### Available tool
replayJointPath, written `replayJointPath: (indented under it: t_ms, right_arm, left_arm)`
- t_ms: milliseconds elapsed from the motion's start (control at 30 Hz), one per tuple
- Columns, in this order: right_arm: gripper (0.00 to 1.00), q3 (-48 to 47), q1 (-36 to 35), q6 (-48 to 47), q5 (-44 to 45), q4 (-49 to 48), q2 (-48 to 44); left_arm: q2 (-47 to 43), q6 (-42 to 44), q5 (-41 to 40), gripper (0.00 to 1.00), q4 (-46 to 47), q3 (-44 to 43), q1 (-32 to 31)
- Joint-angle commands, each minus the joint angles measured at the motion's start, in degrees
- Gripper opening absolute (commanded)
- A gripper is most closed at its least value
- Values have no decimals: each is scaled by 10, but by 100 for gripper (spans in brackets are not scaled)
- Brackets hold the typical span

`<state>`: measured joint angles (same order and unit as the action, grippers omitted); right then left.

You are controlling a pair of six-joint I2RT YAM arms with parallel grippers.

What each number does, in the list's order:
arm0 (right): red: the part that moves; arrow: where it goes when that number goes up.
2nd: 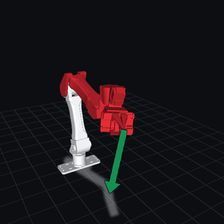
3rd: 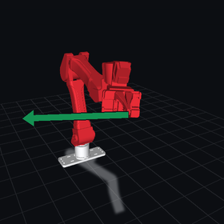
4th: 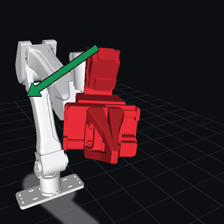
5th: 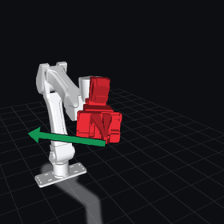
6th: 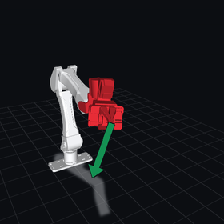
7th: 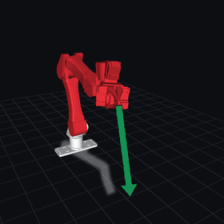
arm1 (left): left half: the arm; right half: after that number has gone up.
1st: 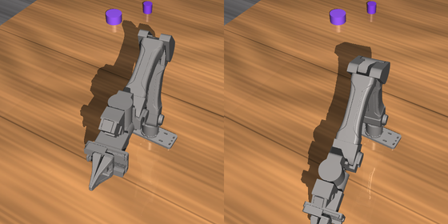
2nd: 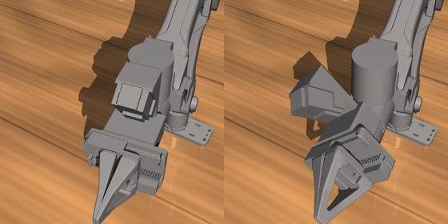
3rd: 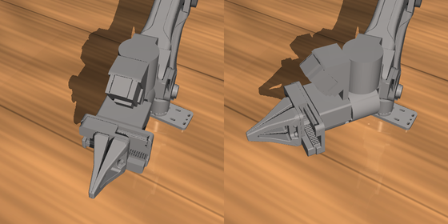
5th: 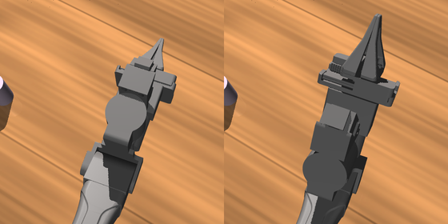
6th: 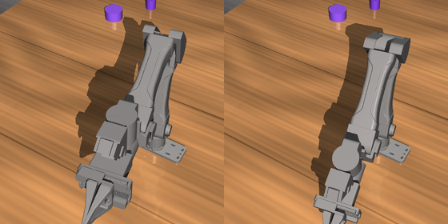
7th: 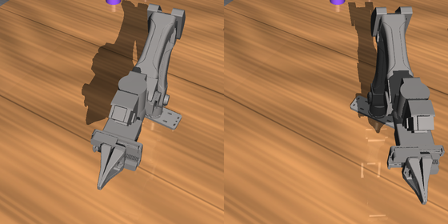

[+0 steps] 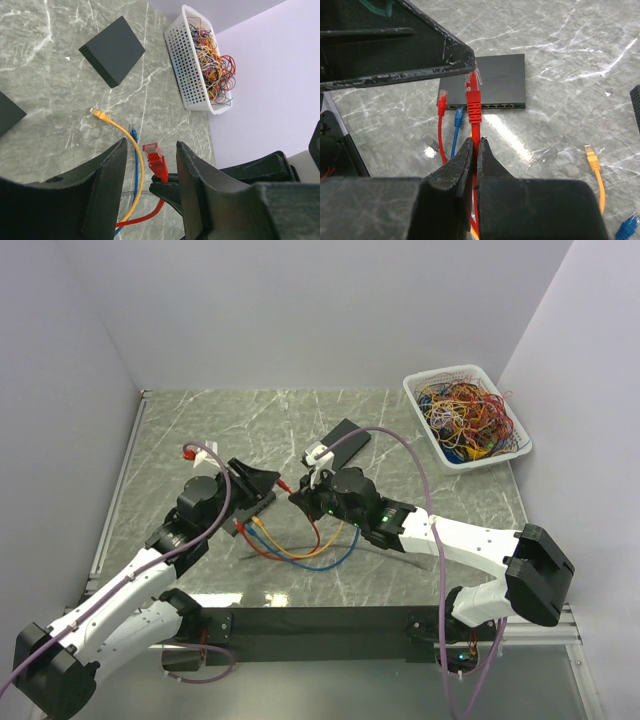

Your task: Insert the plug into the switch port

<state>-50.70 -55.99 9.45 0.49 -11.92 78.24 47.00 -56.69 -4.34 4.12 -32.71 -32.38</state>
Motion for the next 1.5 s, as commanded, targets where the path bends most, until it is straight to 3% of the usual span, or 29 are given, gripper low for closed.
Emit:
replayJointPath:
  t_ms: [0,333,600,700,767,800,933,1067,1100,1333,1467]
  right_arm:
    - [0,-32,-5,-9,7,-14,-1]
    - [0,-32,-11,-10,7,-15,1]
    - [0,-32,-14,-11,1,-19,1]
    - [0,-29,-13,0,-14,-25,-4]
    - [12,-25,-11,4,-28,-29,-6]
    - [26,-22,-7,6,-33,-33,-10]
    - [52,-8,18,31,-73,-56,-26]
    - [62,33,76,99,-193,-116,-48]
    - [63,39,89,115,-259,-149,-48]
    - [58,65,178,303,-504,-365,25]
    - [54,52,184,412,-567,-475,80]
  left_arm:
    - [-1,-4,8,49,37,3,-6]
    - [11,-1,5,33,38,0,-12]
    - [12,2,6,6,45,3,-13]
    - [8,2,2,1,48,9,-13]
    - [5,2,-1,0,50,13,-13]
    - [0,3,-1,0,51,15,-13]
    - [-18,10,-8,1,62,34,-13]
    - [-43,26,-7,1,80,51,-13]
    - [-52,40,-2,1,103,58,-13]
    - [-91,75,70,0,258,144,-13]
    - [-113,82,99,0,338,186,-13]
